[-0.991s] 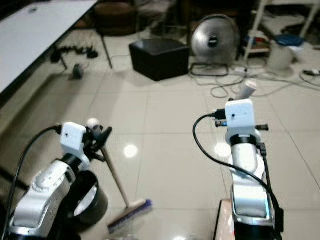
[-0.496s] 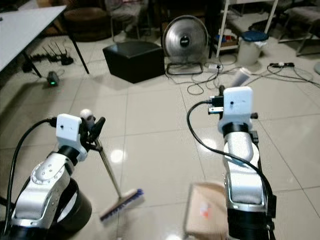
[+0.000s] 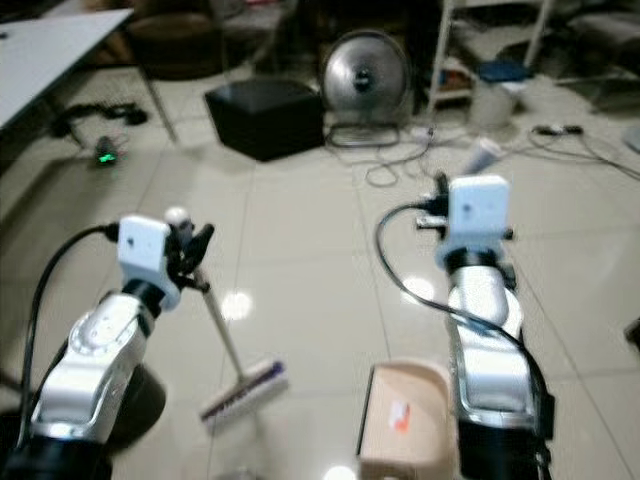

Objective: Sweep floor

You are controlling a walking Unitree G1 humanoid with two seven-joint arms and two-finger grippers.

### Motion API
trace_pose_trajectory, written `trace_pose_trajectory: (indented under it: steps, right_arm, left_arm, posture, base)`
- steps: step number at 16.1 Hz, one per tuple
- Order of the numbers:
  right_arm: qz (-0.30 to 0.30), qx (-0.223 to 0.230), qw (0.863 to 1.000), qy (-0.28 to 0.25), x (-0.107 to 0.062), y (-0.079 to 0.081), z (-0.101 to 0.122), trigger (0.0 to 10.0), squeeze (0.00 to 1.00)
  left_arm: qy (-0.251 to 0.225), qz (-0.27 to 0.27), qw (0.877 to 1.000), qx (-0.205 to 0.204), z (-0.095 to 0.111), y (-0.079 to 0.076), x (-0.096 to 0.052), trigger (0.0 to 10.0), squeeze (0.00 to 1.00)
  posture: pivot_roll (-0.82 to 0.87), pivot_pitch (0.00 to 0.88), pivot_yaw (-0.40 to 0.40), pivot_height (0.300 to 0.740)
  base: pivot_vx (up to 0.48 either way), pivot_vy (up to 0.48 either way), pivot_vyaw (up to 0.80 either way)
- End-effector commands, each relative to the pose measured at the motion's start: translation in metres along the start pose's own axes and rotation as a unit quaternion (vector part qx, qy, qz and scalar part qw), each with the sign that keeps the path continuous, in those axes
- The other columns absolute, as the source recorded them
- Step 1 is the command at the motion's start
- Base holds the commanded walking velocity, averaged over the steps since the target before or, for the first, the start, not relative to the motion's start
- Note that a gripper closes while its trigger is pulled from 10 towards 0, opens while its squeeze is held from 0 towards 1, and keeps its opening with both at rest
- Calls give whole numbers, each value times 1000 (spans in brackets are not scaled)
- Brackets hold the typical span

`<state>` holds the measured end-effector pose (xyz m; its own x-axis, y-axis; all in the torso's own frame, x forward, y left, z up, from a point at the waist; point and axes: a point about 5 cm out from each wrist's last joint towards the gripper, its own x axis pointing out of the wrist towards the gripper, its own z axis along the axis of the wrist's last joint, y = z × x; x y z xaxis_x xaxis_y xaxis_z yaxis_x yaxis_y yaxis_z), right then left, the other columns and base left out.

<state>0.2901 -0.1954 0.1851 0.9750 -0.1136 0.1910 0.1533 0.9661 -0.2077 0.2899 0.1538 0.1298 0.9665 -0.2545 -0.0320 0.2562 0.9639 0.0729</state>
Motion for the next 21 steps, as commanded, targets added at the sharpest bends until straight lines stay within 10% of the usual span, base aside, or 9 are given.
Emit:
trace_pose_trajectory:
  steps: [1,21]
  right_arm:
    - [6,9,1000,-26,3,6,12,10000,0]
    - [18,30,999,-25,-3,13,12,10000,0]
  left_arm:
    - [-9,12,1000,8,6,8,1,10000,0]
    - [2,-5,1000,-17,5,6,5,10000,0]
  posture:
    - [-9,1,112,740]
    - [-45,0,131,740]
  base:
    - [0,-334,0]
    - [0,-313,0]
